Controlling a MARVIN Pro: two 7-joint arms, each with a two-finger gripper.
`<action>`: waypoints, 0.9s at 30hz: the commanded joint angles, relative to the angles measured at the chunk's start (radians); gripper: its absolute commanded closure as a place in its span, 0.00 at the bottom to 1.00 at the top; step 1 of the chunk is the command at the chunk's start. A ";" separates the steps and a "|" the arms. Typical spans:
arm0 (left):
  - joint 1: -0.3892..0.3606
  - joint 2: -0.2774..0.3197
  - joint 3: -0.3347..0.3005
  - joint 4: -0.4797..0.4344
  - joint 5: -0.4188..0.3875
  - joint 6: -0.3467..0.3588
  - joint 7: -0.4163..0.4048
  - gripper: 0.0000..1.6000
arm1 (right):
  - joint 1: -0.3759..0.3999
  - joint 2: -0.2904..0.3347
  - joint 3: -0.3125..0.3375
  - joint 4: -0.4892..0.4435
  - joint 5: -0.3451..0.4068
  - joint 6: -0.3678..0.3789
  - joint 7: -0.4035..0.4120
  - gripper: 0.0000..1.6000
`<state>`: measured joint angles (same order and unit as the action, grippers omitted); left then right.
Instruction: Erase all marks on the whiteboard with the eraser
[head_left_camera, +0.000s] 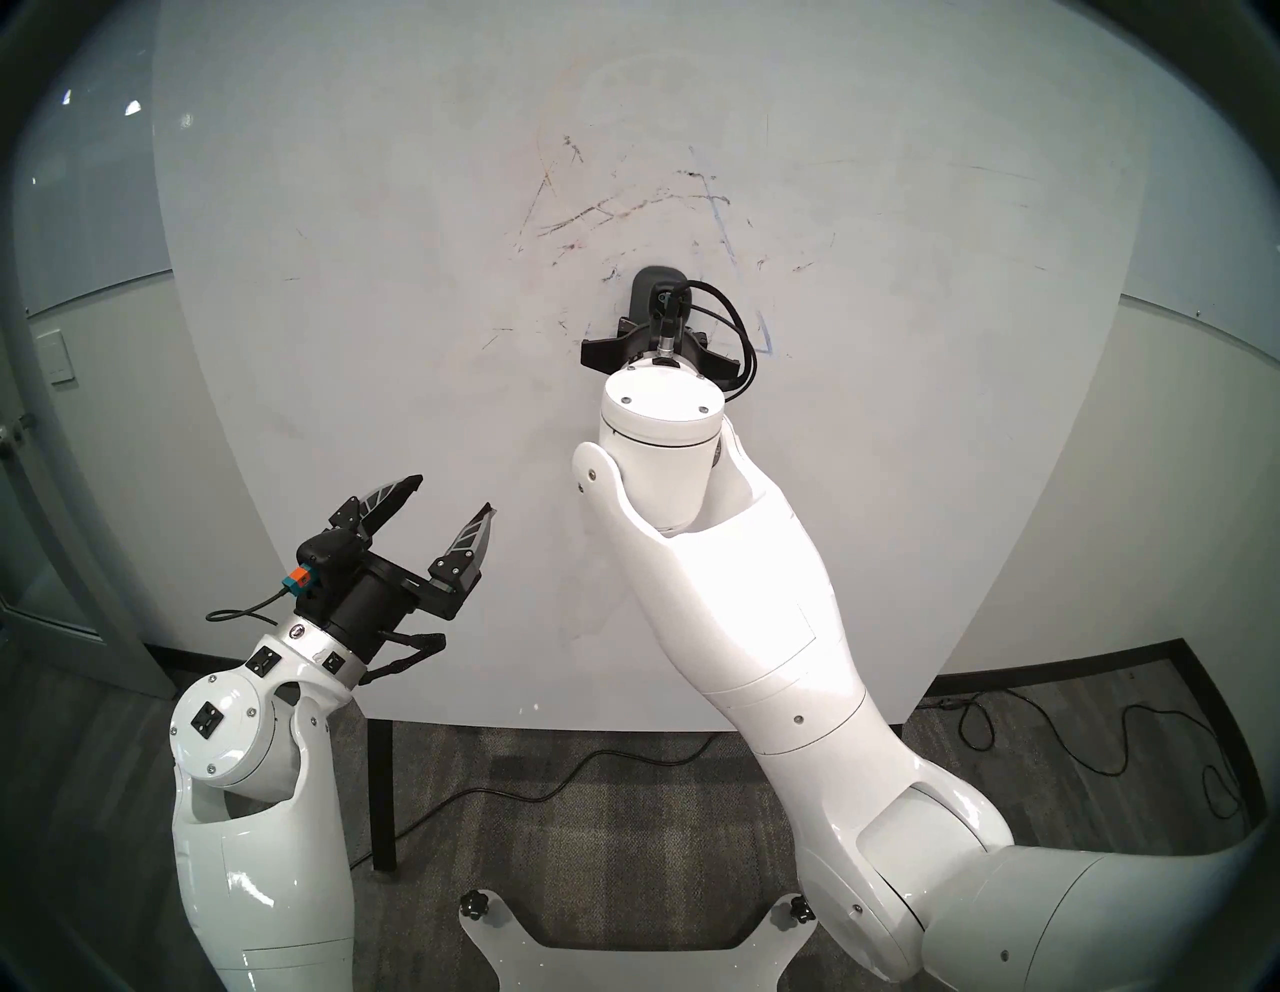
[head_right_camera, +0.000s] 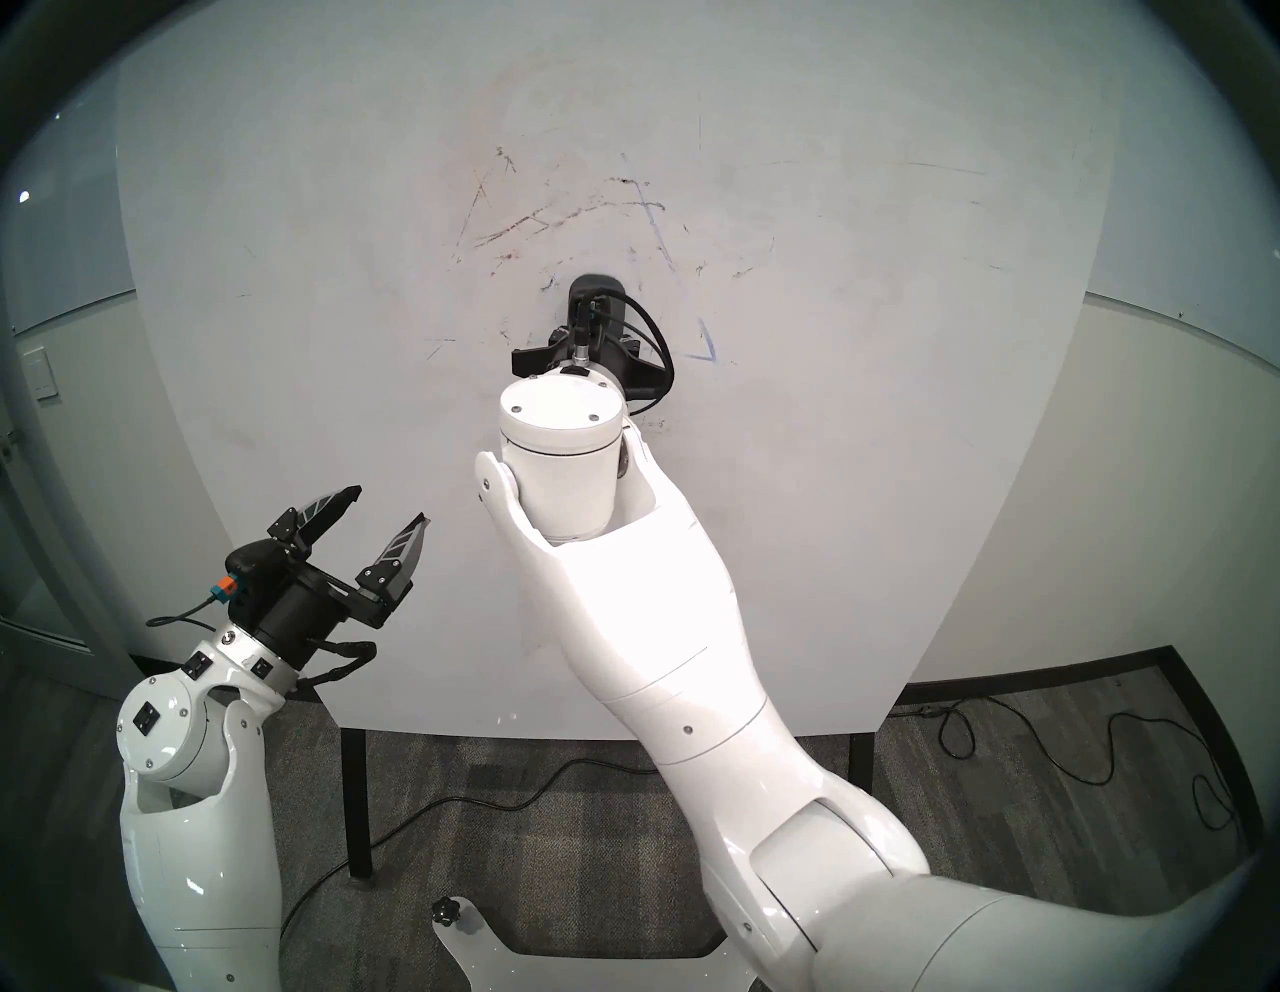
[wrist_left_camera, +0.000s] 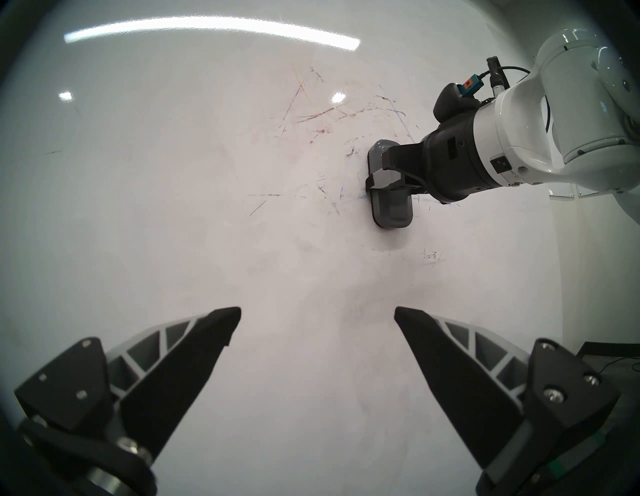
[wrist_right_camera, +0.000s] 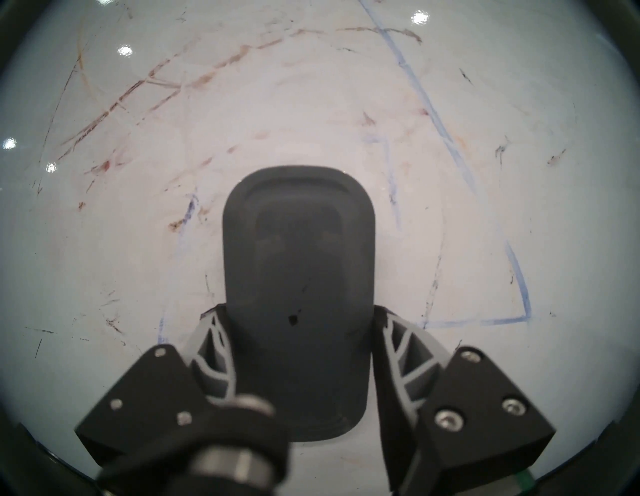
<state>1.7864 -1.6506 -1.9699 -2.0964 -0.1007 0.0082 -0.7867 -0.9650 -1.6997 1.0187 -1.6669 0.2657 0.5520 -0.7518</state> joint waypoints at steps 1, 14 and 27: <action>-0.005 0.001 0.001 -0.012 -0.003 -0.003 0.000 0.00 | 0.040 0.113 0.142 0.025 -0.024 -0.017 -0.061 1.00; -0.008 0.002 0.001 -0.007 -0.002 -0.003 -0.001 0.00 | 0.032 0.161 0.159 0.020 -0.025 -0.025 -0.074 1.00; -0.011 0.002 0.001 -0.002 -0.002 -0.004 -0.001 0.00 | 0.028 0.187 0.149 0.021 -0.033 -0.038 -0.108 1.00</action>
<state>1.7808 -1.6502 -1.9700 -2.0857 -0.1003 0.0080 -0.7872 -0.9688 -1.6202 1.0316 -1.6915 0.2649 0.5211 -0.7793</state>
